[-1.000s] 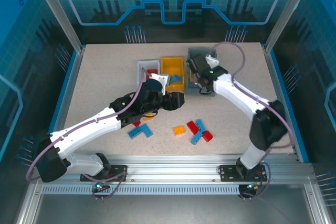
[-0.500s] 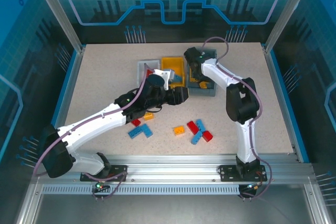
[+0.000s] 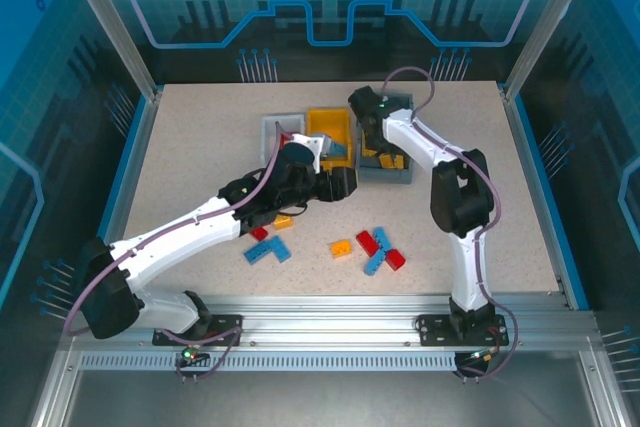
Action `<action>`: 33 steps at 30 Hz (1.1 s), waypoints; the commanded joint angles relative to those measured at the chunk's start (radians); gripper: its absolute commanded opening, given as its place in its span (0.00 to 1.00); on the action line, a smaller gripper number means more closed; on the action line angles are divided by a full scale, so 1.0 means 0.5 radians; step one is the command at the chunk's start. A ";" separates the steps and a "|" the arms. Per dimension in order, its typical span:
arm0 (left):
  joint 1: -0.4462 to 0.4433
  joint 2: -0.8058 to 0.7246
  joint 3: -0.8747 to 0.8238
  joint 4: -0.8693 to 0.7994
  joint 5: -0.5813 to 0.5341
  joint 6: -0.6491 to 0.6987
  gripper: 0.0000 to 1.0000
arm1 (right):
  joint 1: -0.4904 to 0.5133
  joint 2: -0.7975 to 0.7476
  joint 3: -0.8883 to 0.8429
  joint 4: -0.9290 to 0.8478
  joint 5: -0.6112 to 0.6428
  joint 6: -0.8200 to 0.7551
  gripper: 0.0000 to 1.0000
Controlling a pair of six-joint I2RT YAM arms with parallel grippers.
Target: Sort the legos into containers by color
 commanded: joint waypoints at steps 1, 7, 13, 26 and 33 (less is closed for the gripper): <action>0.020 -0.107 0.001 -0.256 -0.226 -0.106 0.69 | 0.062 -0.281 -0.012 -0.017 0.058 0.027 0.57; 0.200 -0.199 -0.134 -0.718 -0.352 -0.327 0.70 | 0.206 -0.721 -0.331 0.157 0.053 0.013 0.55; 0.540 -0.361 -0.477 -0.945 -0.248 -0.488 0.71 | 0.664 -1.330 -1.178 0.966 -0.234 -0.390 0.57; 1.165 -0.202 -0.888 -0.623 0.152 -0.684 0.73 | 1.305 -1.332 -1.666 1.534 -0.994 -0.504 0.62; 1.219 0.114 -0.778 -0.524 0.172 -0.730 0.73 | 1.342 -1.273 -1.616 1.539 -0.978 -0.480 0.62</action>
